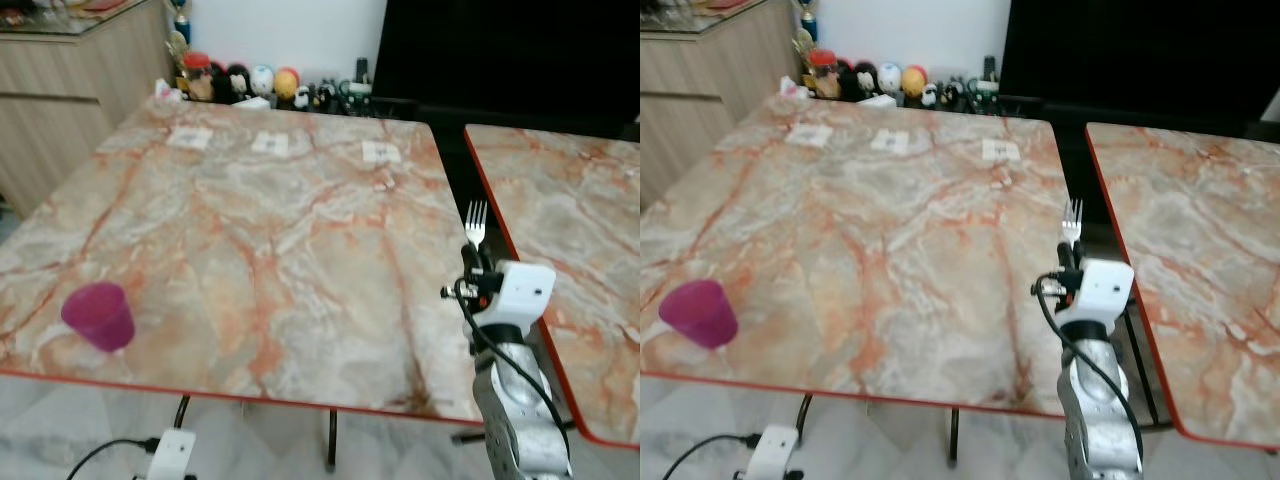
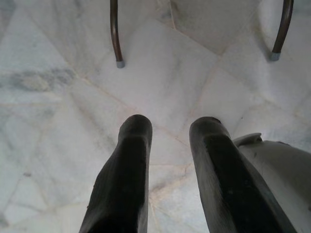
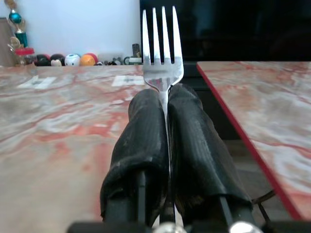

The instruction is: Setting the table

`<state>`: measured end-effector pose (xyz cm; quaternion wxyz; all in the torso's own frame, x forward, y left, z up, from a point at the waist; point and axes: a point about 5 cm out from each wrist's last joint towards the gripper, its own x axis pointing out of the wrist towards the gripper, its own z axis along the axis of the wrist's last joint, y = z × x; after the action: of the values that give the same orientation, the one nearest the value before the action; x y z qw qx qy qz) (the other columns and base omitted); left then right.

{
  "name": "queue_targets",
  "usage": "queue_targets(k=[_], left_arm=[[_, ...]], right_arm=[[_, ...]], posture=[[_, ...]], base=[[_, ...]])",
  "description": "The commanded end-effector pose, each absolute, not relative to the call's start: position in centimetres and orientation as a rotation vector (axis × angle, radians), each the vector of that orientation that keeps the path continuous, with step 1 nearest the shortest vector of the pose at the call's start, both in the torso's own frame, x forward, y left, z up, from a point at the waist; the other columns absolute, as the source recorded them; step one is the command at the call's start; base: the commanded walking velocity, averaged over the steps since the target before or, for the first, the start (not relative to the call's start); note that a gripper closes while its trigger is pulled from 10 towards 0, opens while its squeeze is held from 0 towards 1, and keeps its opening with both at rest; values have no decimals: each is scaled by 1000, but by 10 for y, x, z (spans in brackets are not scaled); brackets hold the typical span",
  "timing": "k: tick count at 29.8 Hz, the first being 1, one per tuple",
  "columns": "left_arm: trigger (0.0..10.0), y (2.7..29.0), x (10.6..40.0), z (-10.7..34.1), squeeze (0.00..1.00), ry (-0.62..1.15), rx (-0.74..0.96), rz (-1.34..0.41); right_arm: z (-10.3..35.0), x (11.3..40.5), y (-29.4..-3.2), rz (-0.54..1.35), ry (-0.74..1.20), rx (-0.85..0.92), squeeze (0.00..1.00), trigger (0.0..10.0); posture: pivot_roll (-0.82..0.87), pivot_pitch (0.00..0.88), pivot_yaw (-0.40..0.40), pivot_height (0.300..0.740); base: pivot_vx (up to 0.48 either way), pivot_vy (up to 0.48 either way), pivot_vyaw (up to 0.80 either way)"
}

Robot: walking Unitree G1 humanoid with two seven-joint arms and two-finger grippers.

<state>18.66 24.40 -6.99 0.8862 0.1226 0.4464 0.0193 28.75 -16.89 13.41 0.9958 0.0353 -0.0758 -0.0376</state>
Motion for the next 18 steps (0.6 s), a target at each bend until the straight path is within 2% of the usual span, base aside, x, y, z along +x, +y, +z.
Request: queue_targets(k=[1, 18], left_arm=[[10000, 235, 187, -72, 0, 935, 249, 16], [10000, 238, 190, -70, 0, 931, 267, 6]], right_arm=[[137, 286, -181, -115, -165, 55, 0, 10000], [140, 289, -180, -191, -203, 190, 0, 10000]], posture=[[35, 0, -15, 740], [44, 15, 34, 740]], base=[[0, -469, 0], [0, -469, 0]])
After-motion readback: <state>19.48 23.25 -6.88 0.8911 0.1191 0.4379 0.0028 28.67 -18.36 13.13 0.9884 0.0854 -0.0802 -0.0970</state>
